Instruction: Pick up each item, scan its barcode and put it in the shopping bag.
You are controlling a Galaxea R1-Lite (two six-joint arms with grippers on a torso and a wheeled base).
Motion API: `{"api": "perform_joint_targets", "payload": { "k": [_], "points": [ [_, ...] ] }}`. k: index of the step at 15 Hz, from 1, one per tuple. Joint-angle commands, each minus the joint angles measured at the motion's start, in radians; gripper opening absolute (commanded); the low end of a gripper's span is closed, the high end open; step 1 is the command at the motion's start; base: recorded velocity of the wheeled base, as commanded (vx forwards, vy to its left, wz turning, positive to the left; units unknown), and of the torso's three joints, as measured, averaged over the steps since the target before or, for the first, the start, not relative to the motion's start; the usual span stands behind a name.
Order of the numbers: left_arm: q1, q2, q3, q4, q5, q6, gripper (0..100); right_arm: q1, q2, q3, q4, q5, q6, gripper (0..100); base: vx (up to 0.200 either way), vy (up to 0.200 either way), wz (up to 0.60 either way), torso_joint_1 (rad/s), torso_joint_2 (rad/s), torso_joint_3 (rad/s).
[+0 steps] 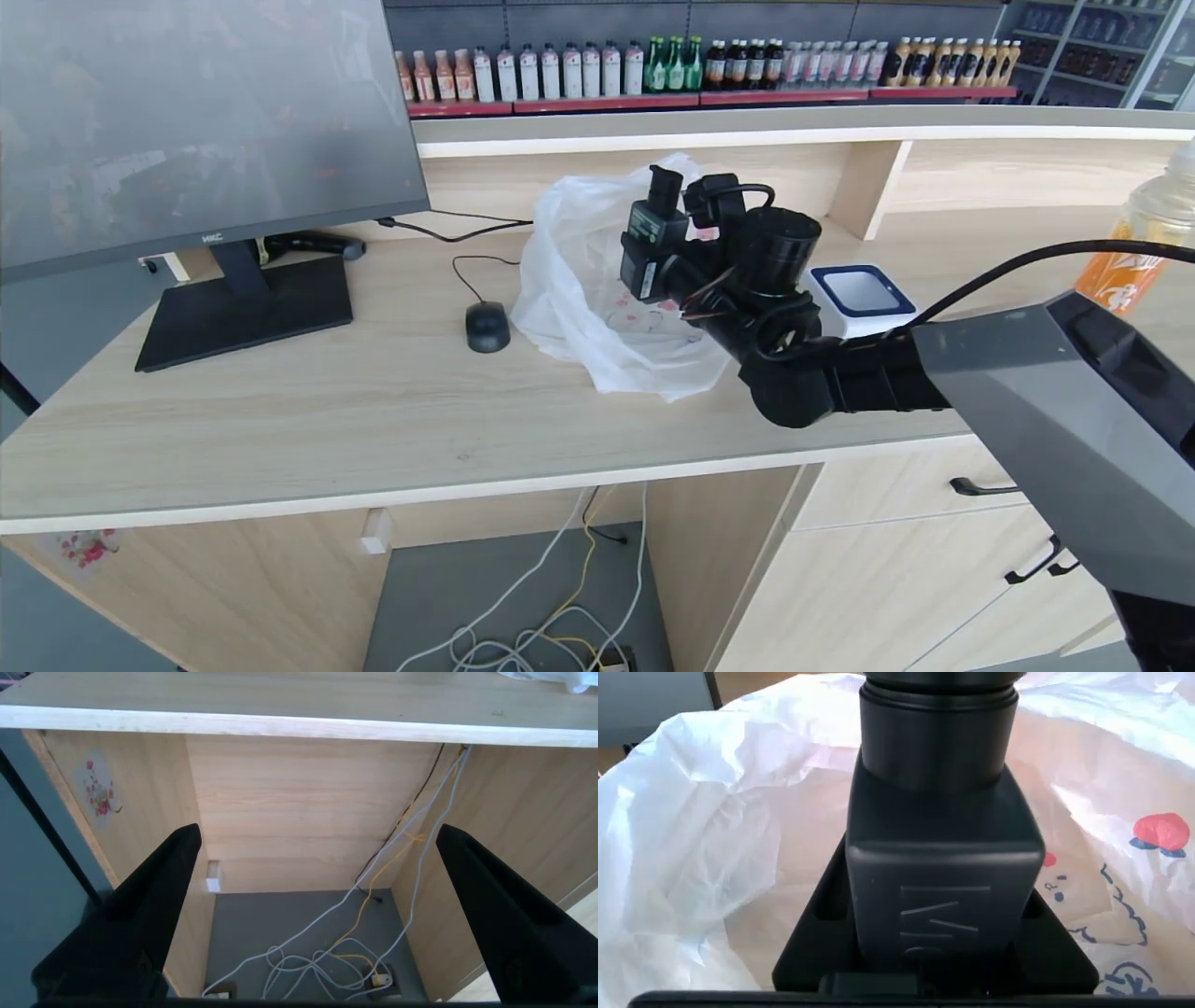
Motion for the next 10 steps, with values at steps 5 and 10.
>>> {"api": "perform_joint_targets", "payload": {
  "k": [5,10],
  "points": [
    [-0.001,0.000,0.000,0.000,0.000,0.000,100,0.015,0.055,-0.016,-0.004,-0.001,-0.005,0,0.000,0.000,0.00,0.000,0.00,0.000],
    [0.001,0.000,0.000,0.000,0.000,0.000,100,0.037,0.098,-0.071,-0.006,0.001,-0.008,0,0.000,0.000,0.00,0.000,0.00,0.000]
  ]
}}
